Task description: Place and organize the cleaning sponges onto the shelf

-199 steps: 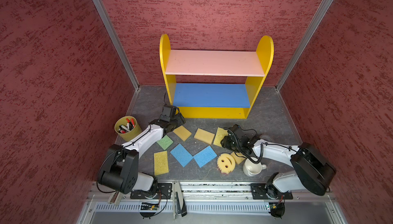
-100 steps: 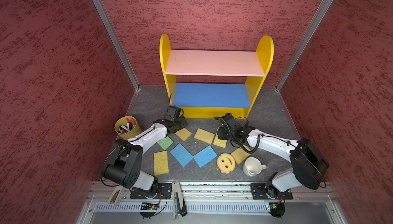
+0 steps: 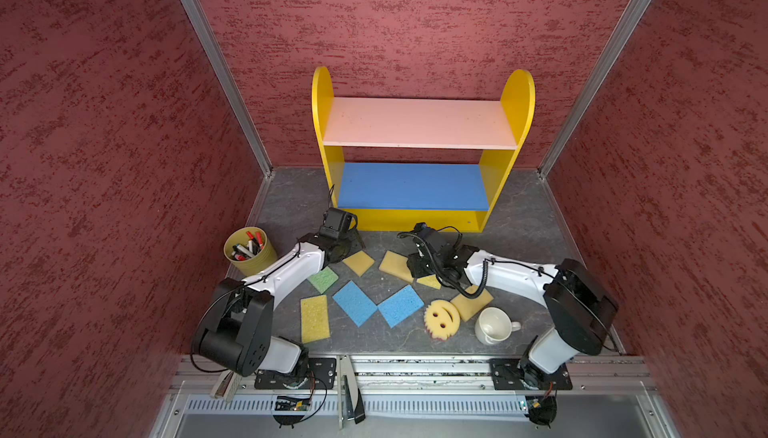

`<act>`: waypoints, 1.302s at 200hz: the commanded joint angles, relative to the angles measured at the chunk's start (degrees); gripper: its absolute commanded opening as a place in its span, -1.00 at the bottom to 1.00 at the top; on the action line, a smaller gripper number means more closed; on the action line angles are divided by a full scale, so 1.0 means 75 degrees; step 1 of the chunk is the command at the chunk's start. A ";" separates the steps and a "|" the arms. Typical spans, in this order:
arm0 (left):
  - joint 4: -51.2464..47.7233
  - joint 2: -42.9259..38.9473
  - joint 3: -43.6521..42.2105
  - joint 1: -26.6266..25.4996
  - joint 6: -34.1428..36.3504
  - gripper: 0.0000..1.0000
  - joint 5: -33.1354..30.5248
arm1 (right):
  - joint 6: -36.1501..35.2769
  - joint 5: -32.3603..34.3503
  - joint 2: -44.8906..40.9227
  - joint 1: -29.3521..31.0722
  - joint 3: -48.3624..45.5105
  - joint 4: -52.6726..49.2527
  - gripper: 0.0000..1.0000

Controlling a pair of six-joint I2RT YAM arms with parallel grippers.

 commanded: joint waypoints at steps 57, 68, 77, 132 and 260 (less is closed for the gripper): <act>-0.0346 -0.0839 -0.0356 0.0094 -0.0060 0.30 -0.0417 | -0.0033 -0.0431 -0.0562 0.0880 -0.0685 -0.0272 0.21; -0.0365 -0.0945 -0.0409 0.0012 -0.0042 0.30 -0.0504 | 0.0093 -0.0443 -0.0701 0.0914 -0.0964 -0.0133 0.22; -0.0378 -0.1014 -0.0438 -0.0028 -0.0041 0.31 -0.0508 | 0.0215 -0.0443 -0.0801 0.0917 -0.1197 0.0000 0.22; -0.0050 -0.1596 -0.1040 -0.0595 -0.0138 0.33 -0.0436 | 0.0717 -0.0406 -0.0802 0.0917 -0.1948 0.0845 0.22; 0.0471 -0.2222 -0.1768 -0.2037 -0.1294 0.37 -0.1436 | 0.0847 0.0515 -0.1665 0.0917 -0.1982 0.0504 0.20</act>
